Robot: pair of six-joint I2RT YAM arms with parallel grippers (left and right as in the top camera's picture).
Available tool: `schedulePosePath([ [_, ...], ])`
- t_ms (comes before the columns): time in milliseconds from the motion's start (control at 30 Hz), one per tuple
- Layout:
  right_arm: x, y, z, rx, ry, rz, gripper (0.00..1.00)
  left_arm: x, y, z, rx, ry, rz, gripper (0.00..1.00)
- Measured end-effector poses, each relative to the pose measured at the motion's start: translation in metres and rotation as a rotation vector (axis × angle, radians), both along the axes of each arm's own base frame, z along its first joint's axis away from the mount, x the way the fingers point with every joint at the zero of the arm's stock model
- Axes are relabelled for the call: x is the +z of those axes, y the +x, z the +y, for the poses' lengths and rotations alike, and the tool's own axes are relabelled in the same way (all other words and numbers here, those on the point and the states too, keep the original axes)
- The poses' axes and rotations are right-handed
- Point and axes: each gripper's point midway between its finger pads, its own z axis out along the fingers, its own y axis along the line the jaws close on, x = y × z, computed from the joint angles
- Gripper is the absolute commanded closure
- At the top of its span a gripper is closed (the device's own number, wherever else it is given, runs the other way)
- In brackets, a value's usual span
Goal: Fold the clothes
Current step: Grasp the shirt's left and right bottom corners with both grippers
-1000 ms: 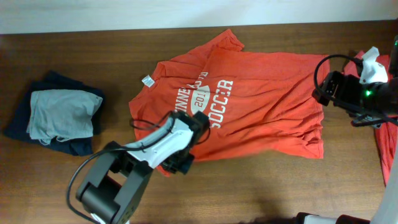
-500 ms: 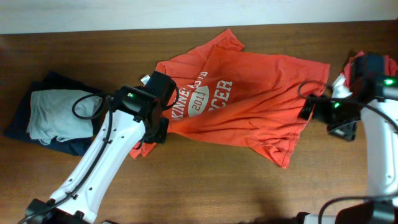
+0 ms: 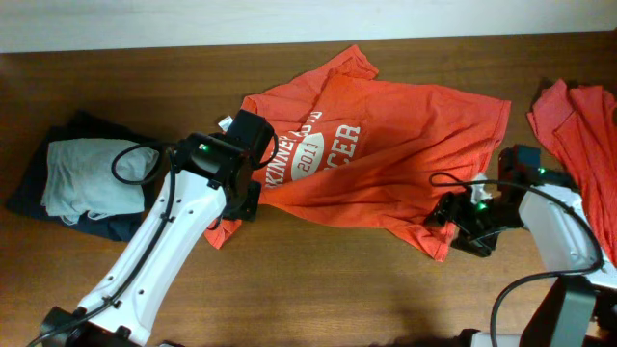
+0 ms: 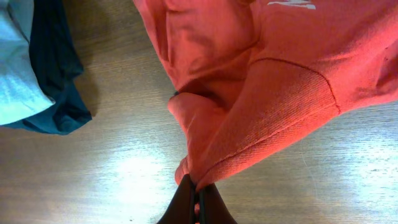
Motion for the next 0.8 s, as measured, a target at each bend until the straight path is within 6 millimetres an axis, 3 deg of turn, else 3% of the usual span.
schedulePosePath([
  [67,-0.006,0.010,-0.001,-0.008,-0.002,-0.053,0.35,0.000,0.000,0.000,0.000,0.002,-0.001,0.99],
  [167,-0.014,0.020,-0.005,-0.004,-0.024,-0.109,0.36,0.000,0.000,0.000,0.000,0.002,0.000,1.00],
  [400,-0.046,-0.013,-0.005,-0.002,-0.060,-0.016,0.52,0.001,0.001,0.002,0.001,0.014,-0.005,0.99],
  [667,-0.056,-0.046,-0.031,0.005,-0.233,0.136,0.54,0.002,0.001,0.009,0.003,0.049,-0.010,0.99],
  [800,-0.057,-0.048,-0.034,-0.013,-0.252,0.153,0.45,0.002,0.000,0.010,0.003,0.055,-0.010,0.99],
])
